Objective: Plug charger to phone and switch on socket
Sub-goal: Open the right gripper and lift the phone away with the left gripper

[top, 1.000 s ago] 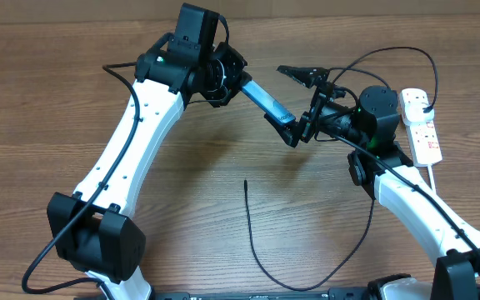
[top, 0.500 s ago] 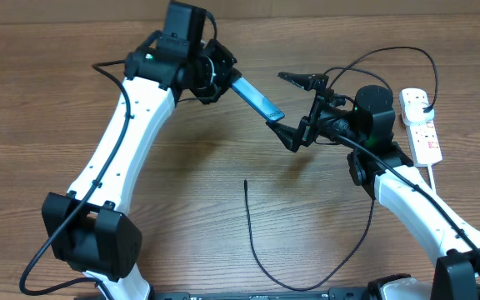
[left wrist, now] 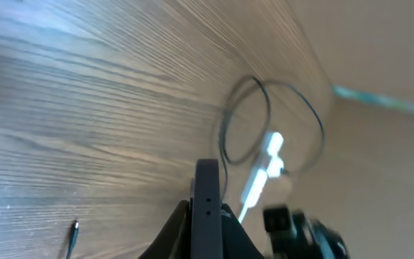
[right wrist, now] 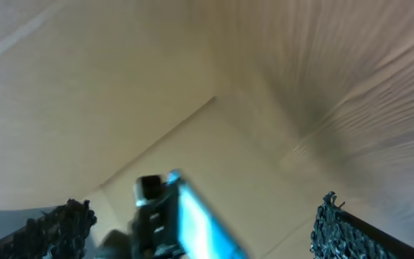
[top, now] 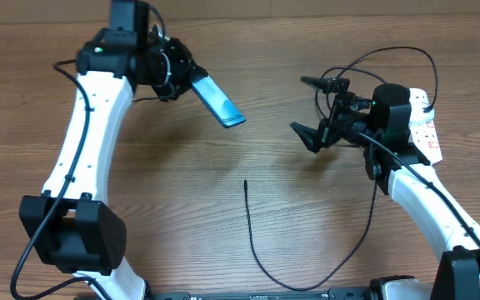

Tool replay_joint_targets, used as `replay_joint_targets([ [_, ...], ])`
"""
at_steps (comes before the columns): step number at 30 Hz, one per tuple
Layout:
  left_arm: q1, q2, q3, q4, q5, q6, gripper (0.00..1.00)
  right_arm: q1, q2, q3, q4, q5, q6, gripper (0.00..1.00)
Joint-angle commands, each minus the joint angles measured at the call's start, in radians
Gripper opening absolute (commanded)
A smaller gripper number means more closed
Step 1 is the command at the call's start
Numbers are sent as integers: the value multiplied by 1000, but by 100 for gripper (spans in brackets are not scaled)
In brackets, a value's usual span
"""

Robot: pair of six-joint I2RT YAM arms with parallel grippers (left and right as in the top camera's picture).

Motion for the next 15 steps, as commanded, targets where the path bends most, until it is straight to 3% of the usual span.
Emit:
replay_joint_targets([
  [1, 20, -6, 0, 3, 265, 193, 9, -5, -8, 10, -72, 18, -261, 100],
  [6, 29, -6, 0, 3, 415, 292, 4, -5, -8, 10, -197, 56, -499, 100],
  [12, 29, -6, 0, -3, 465, 451, 4, -5, -8, 10, -211, 65, -830, 100],
  [15, 29, -6, 0, -19, 507, 538, 4, -2, -8, 10, -277, 124, -928, 100],
])
